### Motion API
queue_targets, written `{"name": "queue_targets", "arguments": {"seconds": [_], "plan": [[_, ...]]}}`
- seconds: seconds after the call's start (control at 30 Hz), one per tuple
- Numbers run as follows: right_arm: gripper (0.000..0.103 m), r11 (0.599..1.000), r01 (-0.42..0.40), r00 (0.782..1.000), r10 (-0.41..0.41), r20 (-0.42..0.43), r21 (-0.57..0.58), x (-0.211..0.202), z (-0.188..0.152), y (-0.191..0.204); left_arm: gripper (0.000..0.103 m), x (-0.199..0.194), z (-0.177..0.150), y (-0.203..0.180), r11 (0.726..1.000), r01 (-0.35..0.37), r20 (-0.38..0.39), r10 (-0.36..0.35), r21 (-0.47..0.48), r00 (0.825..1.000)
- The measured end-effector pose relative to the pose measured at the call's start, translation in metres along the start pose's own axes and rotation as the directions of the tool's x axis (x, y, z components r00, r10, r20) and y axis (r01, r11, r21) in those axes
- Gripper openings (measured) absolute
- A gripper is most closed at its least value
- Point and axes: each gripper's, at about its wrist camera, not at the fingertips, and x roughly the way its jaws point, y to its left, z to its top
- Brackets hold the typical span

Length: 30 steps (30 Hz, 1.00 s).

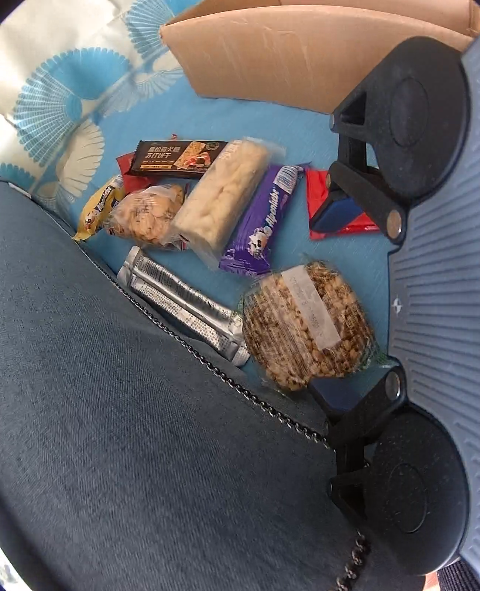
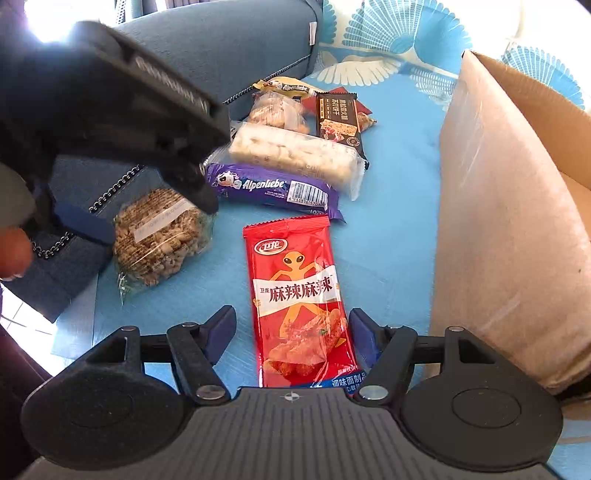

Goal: Organize snacks
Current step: 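Grasp the red spicy snack pack with the right tool while the left tool moves toward the nut cake, then grasp the round nut cake bag with the left tool while the right tool lifts the red pack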

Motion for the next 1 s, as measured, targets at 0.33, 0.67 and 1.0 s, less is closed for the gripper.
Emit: {"name": "queue_targets", "arguments": {"seconds": [0.33, 0.67, 1.0], "plan": [[0.056, 1.0, 0.005, 1.0, -0.005, 0.011, 0.003, 0.004, 0.002, -0.002, 0.101, 0.003, -0.002, -0.012, 0.999, -0.033, -0.004, 0.033, 0.026, 0.999], [0.05, 1.0, 0.021, 0.999, -0.021, 0.05, 0.015, -0.003, 0.004, -0.002, 0.101, 0.001, -0.005, -0.005, 1.0, -0.019, -0.036, 0.018, -0.015, 0.999], [0.052, 0.999, 0.016, 1.0, -0.016, 0.012, 0.035, 0.004, 0.006, -0.003, 0.1, 0.023, 0.003, -0.002, 0.995, -0.068, -0.088, 0.062, -0.069, 0.994]]}}
